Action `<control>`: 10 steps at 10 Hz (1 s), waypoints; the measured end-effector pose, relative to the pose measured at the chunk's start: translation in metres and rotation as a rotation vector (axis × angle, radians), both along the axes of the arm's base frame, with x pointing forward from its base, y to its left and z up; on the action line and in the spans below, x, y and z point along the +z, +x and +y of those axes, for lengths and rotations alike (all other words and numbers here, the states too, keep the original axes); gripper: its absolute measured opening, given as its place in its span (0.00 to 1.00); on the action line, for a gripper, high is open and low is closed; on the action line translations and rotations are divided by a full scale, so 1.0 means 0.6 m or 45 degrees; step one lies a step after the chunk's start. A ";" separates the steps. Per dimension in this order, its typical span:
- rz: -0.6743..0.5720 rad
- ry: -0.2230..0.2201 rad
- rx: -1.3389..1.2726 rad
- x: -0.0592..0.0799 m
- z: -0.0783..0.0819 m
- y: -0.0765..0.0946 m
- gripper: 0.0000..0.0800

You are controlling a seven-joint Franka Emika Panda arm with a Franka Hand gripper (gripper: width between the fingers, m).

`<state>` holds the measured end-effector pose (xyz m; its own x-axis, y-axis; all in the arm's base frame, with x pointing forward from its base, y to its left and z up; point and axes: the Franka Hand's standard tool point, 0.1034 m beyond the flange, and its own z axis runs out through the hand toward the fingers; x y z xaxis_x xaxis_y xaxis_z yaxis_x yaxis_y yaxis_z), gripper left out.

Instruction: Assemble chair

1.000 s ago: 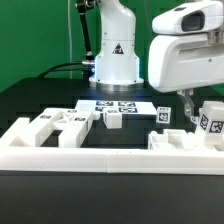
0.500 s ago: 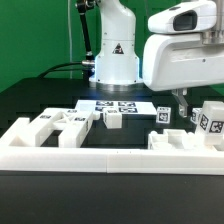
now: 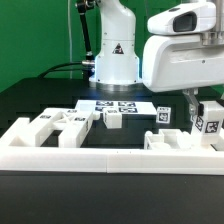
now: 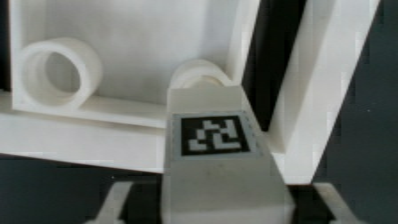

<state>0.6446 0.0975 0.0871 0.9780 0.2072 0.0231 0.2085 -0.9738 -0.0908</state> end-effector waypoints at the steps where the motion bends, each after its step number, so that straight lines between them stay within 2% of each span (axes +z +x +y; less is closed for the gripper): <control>1: 0.000 0.000 -0.001 0.000 0.000 0.000 0.37; 3: 0.007 0.006 -0.073 0.000 0.001 0.000 0.37; 10: 0.017 0.045 -0.870 -0.002 0.012 -0.001 0.37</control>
Offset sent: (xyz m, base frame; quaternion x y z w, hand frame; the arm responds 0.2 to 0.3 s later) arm 0.0000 0.0000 0.0000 0.0000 0.0000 0.2571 0.9664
